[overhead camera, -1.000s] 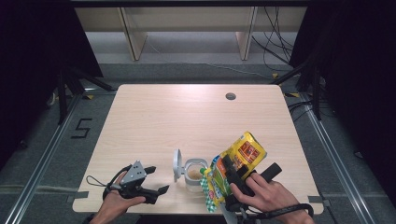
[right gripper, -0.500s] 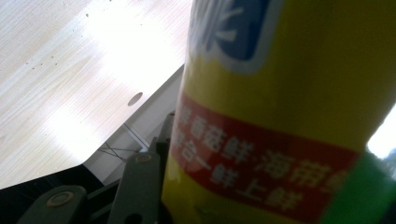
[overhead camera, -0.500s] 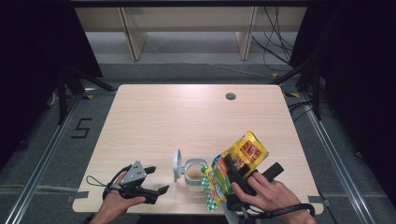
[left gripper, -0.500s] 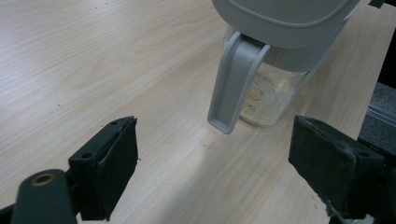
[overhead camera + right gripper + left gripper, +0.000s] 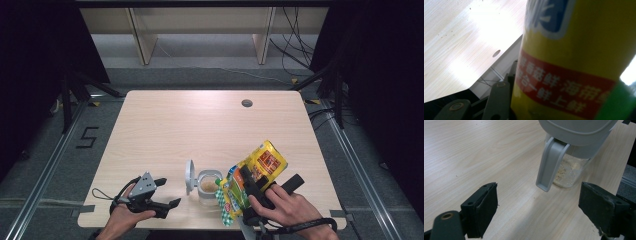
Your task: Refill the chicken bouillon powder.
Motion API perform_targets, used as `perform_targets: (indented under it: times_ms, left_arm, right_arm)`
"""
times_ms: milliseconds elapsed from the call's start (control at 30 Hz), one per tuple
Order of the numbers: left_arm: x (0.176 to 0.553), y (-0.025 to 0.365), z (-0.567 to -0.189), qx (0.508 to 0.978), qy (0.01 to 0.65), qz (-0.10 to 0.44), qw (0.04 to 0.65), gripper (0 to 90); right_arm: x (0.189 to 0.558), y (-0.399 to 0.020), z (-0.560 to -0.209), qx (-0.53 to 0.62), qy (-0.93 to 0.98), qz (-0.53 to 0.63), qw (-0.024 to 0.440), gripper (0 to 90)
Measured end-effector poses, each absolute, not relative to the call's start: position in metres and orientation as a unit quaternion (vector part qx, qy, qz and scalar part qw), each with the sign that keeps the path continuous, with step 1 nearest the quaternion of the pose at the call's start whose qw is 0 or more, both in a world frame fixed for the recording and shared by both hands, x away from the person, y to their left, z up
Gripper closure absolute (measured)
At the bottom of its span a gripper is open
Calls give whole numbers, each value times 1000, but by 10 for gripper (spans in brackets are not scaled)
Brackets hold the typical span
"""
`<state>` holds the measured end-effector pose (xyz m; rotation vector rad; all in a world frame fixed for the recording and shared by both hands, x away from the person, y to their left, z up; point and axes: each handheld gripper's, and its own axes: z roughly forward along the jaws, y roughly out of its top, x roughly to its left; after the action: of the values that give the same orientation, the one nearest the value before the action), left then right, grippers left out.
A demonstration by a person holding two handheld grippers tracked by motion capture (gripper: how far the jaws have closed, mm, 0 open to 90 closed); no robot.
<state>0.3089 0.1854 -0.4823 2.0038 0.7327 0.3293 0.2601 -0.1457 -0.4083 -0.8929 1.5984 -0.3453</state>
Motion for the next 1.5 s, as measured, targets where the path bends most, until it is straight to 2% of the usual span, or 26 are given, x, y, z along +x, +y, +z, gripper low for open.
perform_targets:
  times_ms: [1500]
  left_arm:
    - [307,185,-479,818,291,136,477,151]
  right_arm:
    - [261,-140,-407,-402,686,-147,589,612]
